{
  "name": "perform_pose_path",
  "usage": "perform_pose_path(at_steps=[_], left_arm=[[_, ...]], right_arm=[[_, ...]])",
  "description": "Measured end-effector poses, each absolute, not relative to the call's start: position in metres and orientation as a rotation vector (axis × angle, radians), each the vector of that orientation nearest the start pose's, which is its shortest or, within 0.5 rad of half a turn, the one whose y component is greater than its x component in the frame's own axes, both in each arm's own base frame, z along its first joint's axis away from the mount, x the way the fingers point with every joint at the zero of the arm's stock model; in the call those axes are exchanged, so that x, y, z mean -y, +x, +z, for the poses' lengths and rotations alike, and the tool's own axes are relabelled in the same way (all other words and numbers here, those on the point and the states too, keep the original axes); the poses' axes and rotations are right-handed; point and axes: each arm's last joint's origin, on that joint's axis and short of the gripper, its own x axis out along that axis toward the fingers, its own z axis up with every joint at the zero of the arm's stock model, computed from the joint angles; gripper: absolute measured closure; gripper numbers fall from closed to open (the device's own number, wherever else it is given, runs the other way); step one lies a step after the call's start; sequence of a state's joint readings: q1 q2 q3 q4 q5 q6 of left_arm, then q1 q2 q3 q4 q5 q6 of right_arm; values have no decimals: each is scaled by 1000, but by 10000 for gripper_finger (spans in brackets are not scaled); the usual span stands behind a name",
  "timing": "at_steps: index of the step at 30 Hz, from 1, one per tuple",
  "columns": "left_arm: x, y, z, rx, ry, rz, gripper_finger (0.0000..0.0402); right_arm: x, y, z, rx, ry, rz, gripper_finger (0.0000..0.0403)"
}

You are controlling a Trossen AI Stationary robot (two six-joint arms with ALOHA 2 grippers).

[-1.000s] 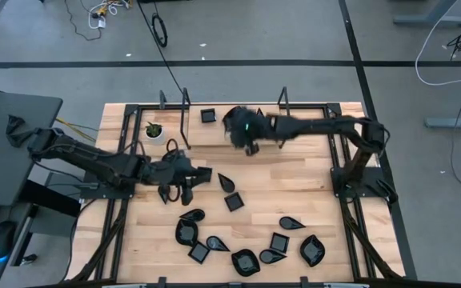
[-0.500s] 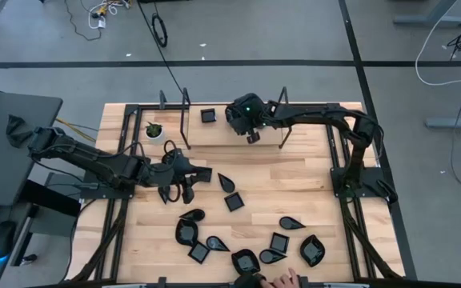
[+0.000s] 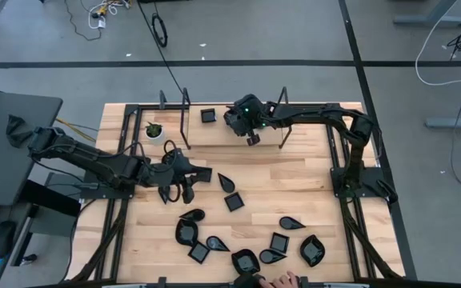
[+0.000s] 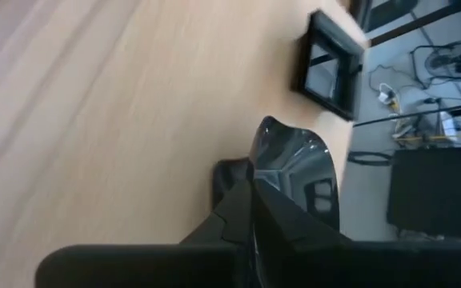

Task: Pick & Place Mini shaped plates
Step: Stack the black leaf shaped bowl on top of the other black leaf shaped bowl on the shelf, then stack the black teardrop shaped bowl on top of the other black teardrop shaped bowl on the shelf

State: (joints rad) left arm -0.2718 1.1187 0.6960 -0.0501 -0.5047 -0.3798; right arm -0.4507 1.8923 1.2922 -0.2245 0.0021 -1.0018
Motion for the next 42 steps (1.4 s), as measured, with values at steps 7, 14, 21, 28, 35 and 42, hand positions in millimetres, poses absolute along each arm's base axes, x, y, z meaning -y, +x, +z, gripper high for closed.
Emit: perform_pose_path(at_steps=[7, 14, 21, 28, 35, 42], left_arm=[[50, 231, 253, -389, -193, 308, 296], [50, 231, 253, -389, -193, 307, 296], [50, 231, 253, -389, -193, 307, 296], [50, 231, 253, -389, -193, 307, 296], [50, 231, 253, -390, -193, 307, 296], [50, 231, 252, -392, -192, 307, 296]], right_arm=[[177, 363, 193, -976, -733, -19, 366], [175, 360, 201, -1012, -759, -80, 299], [154, 362, 224, -944, -724, -134, 253], [116, 365, 252, -772, -253, -307, 250], [33, 363, 266, -773, -83, -118, 255], [-44, 371, 248, -795, 0, -84, 278]])
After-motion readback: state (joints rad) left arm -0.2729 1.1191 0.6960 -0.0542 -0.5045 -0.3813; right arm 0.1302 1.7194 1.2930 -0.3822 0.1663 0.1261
